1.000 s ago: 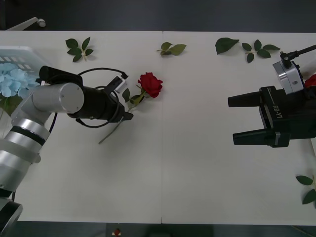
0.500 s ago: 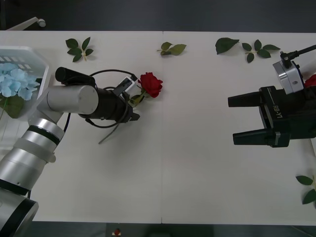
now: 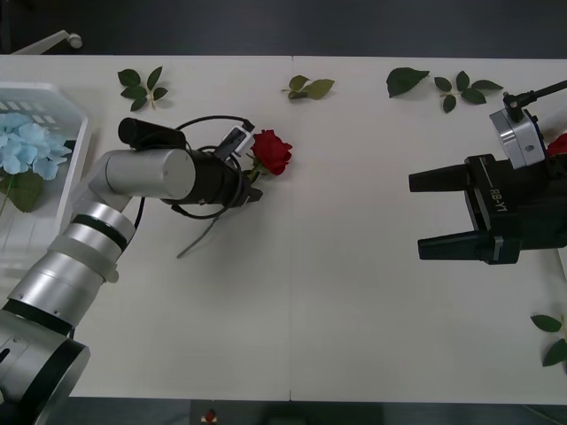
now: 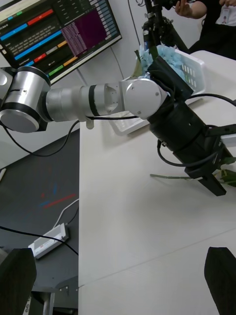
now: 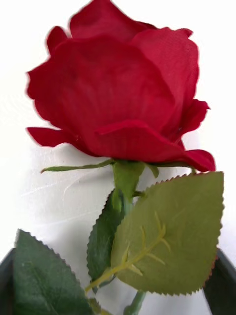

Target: Put the red flowers into the right box and the blue flowers into the left box

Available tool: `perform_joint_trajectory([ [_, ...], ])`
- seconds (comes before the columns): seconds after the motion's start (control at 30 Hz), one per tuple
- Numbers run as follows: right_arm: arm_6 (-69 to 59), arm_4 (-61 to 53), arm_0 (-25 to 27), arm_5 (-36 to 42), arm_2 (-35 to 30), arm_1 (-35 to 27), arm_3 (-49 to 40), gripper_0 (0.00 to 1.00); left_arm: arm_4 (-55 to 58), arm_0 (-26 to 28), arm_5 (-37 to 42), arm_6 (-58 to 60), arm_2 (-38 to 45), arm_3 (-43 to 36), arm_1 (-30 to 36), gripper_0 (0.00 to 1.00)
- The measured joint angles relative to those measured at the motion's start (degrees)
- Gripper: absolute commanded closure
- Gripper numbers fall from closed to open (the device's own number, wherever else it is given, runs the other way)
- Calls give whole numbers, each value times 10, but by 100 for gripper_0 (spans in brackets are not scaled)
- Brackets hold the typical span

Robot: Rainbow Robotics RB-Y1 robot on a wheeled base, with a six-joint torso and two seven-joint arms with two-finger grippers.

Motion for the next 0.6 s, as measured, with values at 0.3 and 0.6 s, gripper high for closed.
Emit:
perform_joint_trajectory([
  [0.3,0,0,0,0,0,0,0,0,-4,0,-23,0,-24,9,0,72],
  [0.6,0,0,0,0,0,0,0,0,-6,-9,-53,0,-27,31,0,100],
])
